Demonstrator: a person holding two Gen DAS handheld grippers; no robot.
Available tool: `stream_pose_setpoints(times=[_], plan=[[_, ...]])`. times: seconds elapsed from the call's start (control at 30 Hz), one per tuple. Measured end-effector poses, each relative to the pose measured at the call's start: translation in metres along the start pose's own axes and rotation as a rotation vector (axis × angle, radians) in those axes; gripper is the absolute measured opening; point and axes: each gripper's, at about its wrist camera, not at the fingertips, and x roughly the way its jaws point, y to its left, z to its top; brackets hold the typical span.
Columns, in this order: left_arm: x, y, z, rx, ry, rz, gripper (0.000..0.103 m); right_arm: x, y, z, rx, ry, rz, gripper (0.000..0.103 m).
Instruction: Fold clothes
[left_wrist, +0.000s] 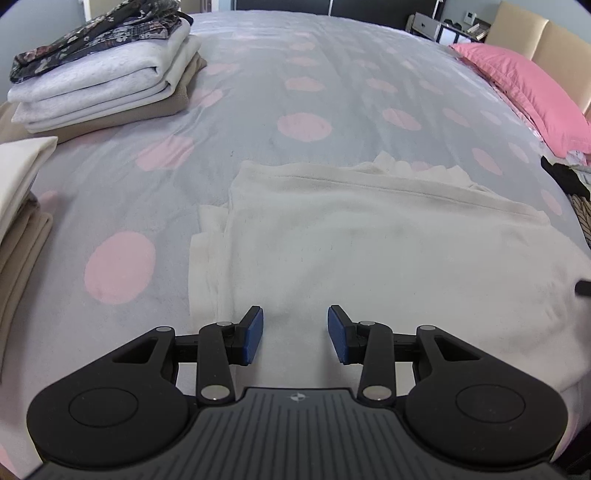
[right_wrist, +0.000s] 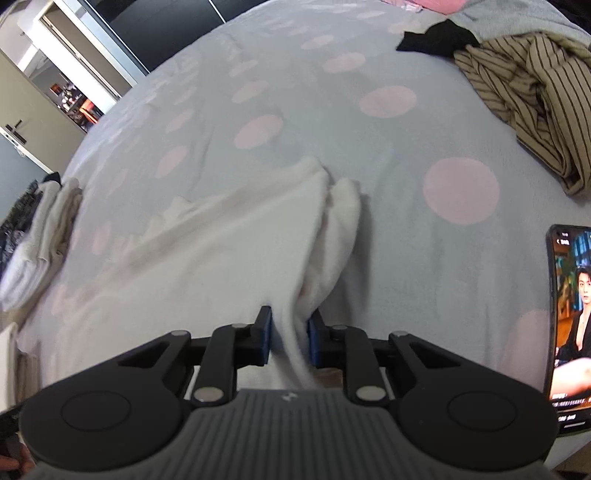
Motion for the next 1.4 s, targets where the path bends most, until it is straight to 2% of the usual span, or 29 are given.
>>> stream_pose_setpoints(times=[0.23,0.37,0.53,0.87,1.1,1.4], plan=[[-0.009,0.009,0.018,0.019,0.026,-0.035,0.034,-0.016,0.054,0.003,0.001,-0.012,0.05,0.021],[-0.013,0.016,0.02,0.008,0.012,-0.05,0.031,-0.014,0.086,-0.005,-0.025,-0.019,0.08,0.021],[-0.012,0.021,0.02,0.005,-0.009,-0.058,0.019,-0.004,0.126,-0.012,-0.065,-0.001,0.118,0.021],[-0.011,0.038,0.026,-0.052,-0.054,-0.126,0.007,0.021,0.206,-0.026,-0.178,0.078,0.259,0.021],[-0.007,0.056,0.026,-0.086,-0.048,-0.119,0.005,0.044,0.262,-0.045,-0.29,0.155,0.342,0.02],[-0.003,0.067,0.026,-0.085,-0.038,-0.047,0.004,0.086,0.28,-0.07,-0.381,0.261,0.3,0.02]])
